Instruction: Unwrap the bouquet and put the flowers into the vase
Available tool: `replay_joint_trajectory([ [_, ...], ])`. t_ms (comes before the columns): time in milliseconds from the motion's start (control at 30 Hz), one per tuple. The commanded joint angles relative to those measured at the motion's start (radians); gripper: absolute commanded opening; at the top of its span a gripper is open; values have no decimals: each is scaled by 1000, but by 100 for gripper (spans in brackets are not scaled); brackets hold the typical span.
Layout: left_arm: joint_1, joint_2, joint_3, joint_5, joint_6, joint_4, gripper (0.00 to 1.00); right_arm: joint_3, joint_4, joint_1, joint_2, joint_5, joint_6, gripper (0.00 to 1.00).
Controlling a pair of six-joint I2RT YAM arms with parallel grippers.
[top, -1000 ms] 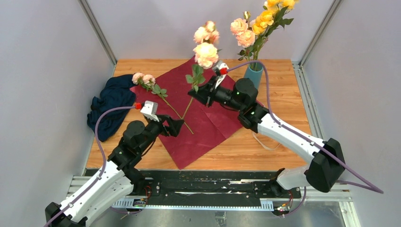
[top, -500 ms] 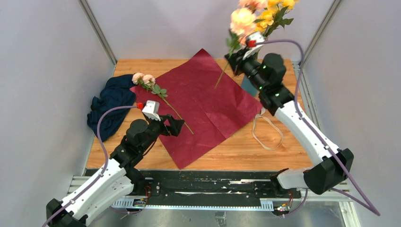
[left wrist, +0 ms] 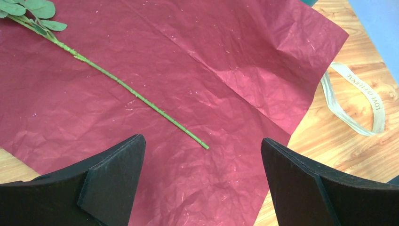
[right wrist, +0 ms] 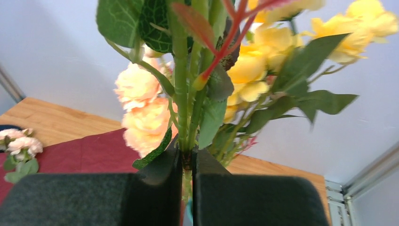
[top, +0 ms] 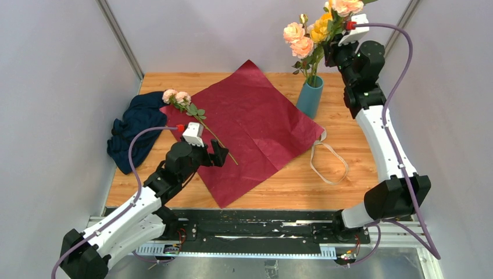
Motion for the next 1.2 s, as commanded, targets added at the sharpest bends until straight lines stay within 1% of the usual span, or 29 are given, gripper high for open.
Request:
replay_joint_trajectory([
  [0,0,9,-2,-16,13,37,100,66,-5,-87,-4,-43,44,0],
  [167,1,12,-5,-13,10,45,100,57,-4,-152,-33,-78,81,0],
  [233,1,17,-7,-12,10,48,100,54,-3,-195,-39,-95,92,0],
  [433,0,23,-5,-13,10,48,100,47,13,-240,-43,-129,133,0],
  [833,1,10,-13,-22,11,47,99,-7,87,-245,-16,-195,196,0],
  [1033,1,9,-18,-25,8,46,99,-101,158,-229,24,-217,201,0],
  [1167,1,19,-16,-24,8,48,99,-166,181,-196,46,-177,158,0],
])
